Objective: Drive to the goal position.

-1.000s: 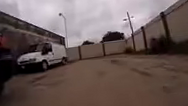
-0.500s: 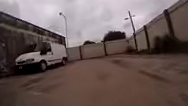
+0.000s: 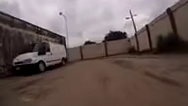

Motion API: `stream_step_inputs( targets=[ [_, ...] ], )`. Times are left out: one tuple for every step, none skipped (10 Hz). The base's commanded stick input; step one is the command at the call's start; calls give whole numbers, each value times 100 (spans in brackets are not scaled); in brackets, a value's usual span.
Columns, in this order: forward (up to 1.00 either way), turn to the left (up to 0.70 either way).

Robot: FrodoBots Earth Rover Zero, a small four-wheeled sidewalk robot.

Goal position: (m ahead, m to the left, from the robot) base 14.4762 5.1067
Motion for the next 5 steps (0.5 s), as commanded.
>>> stream_step_inputs(
  targets=[
    [70, -22],
    [70, 0],
    [70, 0],
    [70, 0],
    [70, 0]
  ],
)
